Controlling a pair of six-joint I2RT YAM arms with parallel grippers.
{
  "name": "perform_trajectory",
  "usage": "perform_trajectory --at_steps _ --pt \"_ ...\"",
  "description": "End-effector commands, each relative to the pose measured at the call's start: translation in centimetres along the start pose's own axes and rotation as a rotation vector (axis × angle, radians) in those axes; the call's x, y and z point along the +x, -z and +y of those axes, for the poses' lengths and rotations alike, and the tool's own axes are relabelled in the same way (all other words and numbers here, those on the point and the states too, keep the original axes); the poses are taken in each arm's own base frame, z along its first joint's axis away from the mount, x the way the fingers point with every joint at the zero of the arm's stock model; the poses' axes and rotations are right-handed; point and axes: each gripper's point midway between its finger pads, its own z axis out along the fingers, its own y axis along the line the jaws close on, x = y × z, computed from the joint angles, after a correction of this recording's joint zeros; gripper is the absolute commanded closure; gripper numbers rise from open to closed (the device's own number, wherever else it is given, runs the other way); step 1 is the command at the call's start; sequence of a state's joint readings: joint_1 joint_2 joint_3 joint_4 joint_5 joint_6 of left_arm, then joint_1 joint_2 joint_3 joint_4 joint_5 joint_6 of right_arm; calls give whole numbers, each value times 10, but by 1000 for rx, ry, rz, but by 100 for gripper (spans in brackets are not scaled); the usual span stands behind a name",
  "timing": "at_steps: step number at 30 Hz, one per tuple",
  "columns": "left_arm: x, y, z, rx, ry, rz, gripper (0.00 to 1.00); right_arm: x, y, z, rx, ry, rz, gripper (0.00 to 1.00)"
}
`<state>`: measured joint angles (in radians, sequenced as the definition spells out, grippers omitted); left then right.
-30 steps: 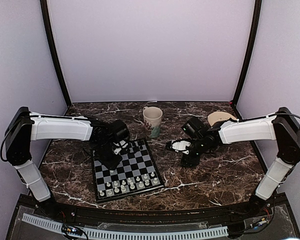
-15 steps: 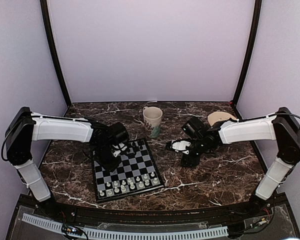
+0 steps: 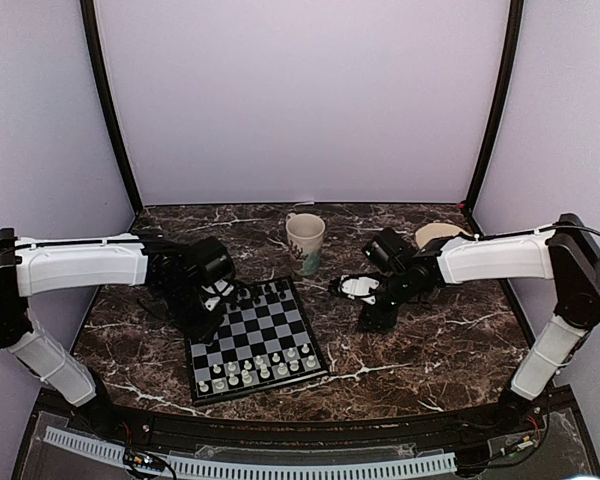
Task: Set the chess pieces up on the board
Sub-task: Pick up the pawn from the chessboard, then place the pawn on a2.
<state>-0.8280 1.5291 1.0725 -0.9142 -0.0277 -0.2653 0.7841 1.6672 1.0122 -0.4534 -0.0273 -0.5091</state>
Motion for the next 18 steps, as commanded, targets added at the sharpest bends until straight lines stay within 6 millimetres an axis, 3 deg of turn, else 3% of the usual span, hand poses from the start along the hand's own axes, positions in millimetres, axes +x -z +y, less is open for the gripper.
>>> perform_trajectory --at_steps 1,8,9,10,18 --pt "31 7 0 41 86 35 98 -57 37 1 -58 -29 -191 27" --pt "39 4 4 31 103 30 98 -106 77 28 -268 -34 -385 26" --pt "40 3 4 31 102 36 99 -113 90 30 -282 -27 -427 4" --pt "40 1 5 26 104 43 99 -118 95 31 -286 -31 -454 0" --pt "40 -9 -2 56 123 56 98 -114 85 48 -320 -36 -451 0"
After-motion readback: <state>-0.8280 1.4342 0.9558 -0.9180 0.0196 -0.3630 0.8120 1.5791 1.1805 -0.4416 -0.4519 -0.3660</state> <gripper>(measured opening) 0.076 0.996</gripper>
